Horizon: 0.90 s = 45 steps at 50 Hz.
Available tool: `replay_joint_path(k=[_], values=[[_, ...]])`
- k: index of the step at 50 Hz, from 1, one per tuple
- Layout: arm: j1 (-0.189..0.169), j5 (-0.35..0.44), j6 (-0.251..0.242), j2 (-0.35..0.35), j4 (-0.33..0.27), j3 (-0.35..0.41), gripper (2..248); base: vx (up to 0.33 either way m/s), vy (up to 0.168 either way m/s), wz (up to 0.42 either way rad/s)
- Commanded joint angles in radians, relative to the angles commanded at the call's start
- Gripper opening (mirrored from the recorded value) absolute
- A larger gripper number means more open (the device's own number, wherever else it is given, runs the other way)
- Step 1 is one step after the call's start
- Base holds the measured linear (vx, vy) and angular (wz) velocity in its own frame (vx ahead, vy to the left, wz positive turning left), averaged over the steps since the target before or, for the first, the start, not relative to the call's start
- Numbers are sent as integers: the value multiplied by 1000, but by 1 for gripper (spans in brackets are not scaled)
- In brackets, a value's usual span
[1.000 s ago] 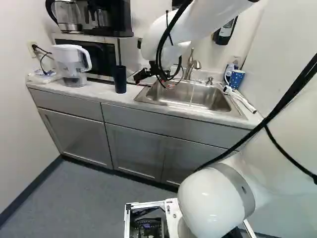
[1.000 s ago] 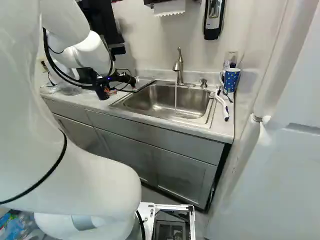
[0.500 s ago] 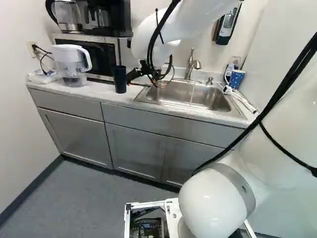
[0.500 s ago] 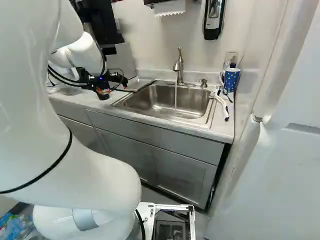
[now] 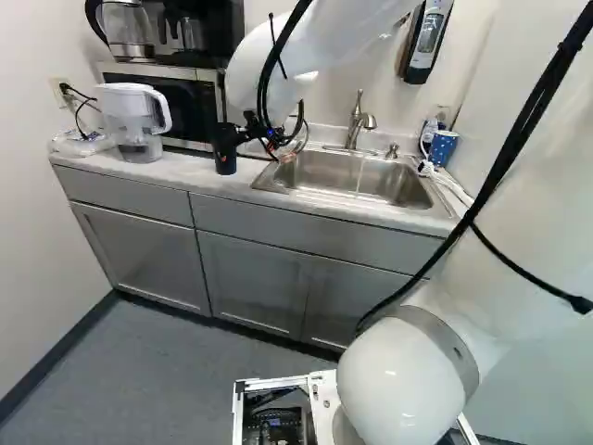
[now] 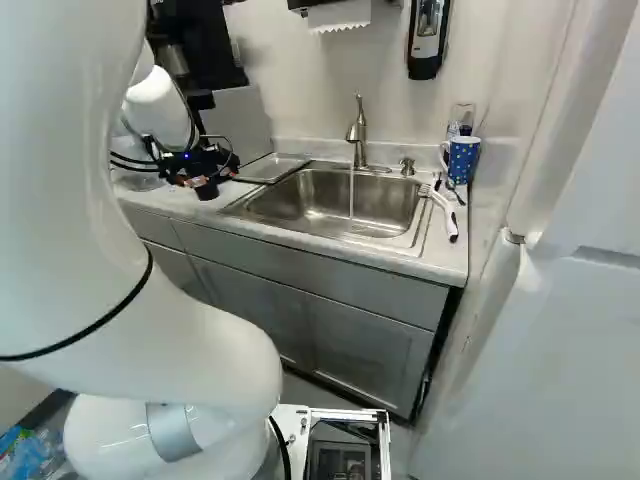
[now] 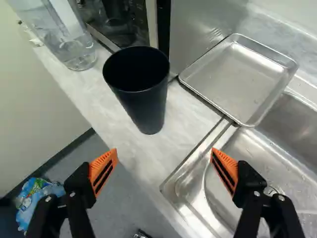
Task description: Rinse the cup and place it in the tray
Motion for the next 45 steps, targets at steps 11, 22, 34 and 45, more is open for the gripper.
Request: replay_joint_path(k=[11, 22, 34, 45], values=[[22, 0, 0, -20, 0, -19, 247, 0, 0, 0], [22, 0, 0, -20, 0, -19, 247, 0, 0, 0], [22, 15, 0, -26, 0, -18, 247, 0, 0, 0], [22, 51, 0, -47, 0, -15, 247, 0, 0, 0]])
